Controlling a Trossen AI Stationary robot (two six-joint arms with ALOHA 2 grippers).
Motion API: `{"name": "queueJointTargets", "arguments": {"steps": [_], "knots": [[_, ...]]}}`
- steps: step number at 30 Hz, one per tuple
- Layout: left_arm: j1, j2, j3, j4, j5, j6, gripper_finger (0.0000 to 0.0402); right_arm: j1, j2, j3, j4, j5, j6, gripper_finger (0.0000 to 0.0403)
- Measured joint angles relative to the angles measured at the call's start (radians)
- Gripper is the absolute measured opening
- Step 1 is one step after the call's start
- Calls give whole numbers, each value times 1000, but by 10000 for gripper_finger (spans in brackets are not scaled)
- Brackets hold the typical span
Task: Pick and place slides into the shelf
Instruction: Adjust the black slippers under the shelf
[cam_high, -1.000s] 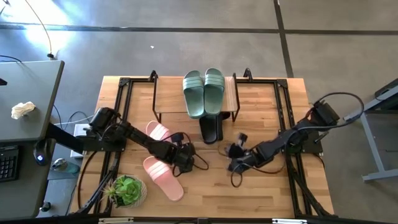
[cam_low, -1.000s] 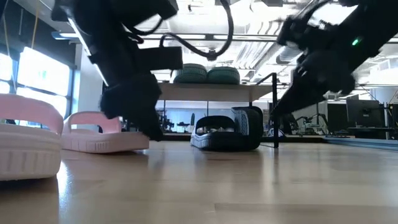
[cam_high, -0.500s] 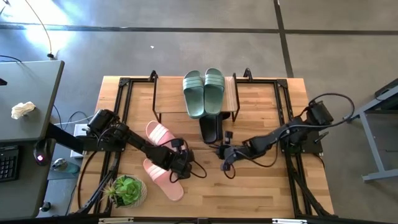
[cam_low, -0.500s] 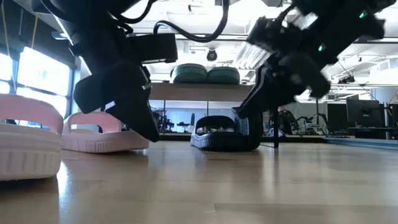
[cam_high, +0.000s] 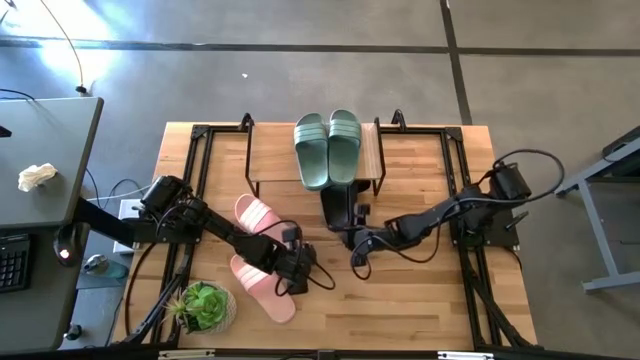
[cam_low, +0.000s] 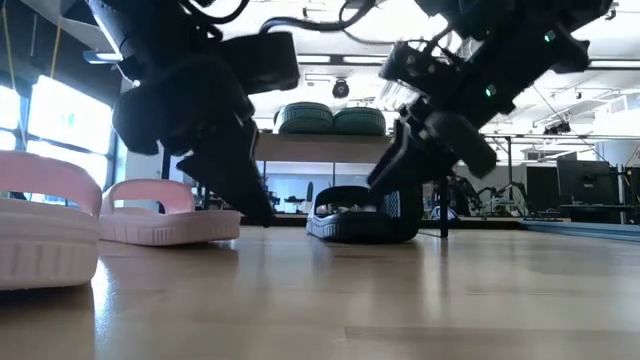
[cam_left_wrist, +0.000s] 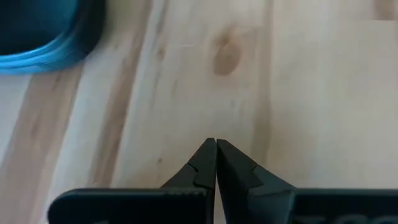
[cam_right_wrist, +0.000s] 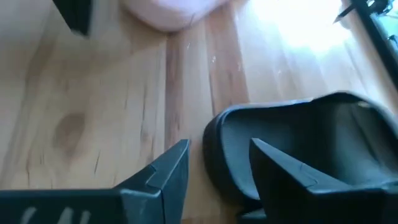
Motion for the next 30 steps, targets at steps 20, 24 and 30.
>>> {"name": "queueJointTargets", "arguments": {"steps": [20, 24, 30], "knots": [[-120, -147, 1, -60, -75, 113, 3, -8, 252, 225, -192, 213, 1, 119], [-138, -183, 0, -122, -116, 88, 3, -9, 266, 246, -201, 213, -1, 81], [-143, -190, 0, -146, -132, 74, 3, -21, 266, 247, -215, 191, -24, 36]]}}
